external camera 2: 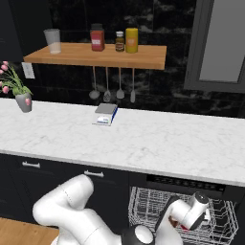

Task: Pick up the cup and bowl from the counter, place them in the dishwasher, and close the dishwasher door.

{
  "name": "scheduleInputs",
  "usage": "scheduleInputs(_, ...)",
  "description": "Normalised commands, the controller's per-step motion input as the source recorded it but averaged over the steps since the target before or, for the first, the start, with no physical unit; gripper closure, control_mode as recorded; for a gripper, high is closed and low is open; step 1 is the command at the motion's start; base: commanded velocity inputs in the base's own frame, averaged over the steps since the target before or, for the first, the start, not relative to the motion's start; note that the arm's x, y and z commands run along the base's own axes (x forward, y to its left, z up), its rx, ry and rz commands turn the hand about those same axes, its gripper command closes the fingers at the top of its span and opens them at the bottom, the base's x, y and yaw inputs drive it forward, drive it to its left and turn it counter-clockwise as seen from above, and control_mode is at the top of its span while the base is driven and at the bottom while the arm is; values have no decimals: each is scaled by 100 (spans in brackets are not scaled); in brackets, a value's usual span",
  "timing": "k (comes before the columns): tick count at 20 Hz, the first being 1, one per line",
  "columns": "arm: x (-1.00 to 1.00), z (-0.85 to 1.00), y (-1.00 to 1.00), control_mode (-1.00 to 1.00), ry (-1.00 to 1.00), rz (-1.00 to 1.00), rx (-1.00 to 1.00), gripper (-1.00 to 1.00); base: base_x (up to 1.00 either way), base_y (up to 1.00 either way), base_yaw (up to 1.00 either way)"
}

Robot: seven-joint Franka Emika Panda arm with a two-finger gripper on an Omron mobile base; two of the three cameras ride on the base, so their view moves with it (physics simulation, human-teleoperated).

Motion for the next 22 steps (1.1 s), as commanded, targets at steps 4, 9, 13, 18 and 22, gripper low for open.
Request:
scheduleInputs(4, 18, -37, -10, -100, 0, -2, 0, 100, 0, 0, 0)
scheduleInputs(9, 20, -27, 4, -100, -1, 0, 0, -100, 0, 0, 0)
scheduleInputs(13, 8, -8, 1, -100, 0, 0, 0, -100, 0, 0, 0)
scheduleInputs(18, 0, 2, 0, -100, -2, 0, 0, -100, 0, 0, 0)
scheduleInputs(22, 0, 43, 0, -100, -9, 0, 0, -100, 0, 0, 0)
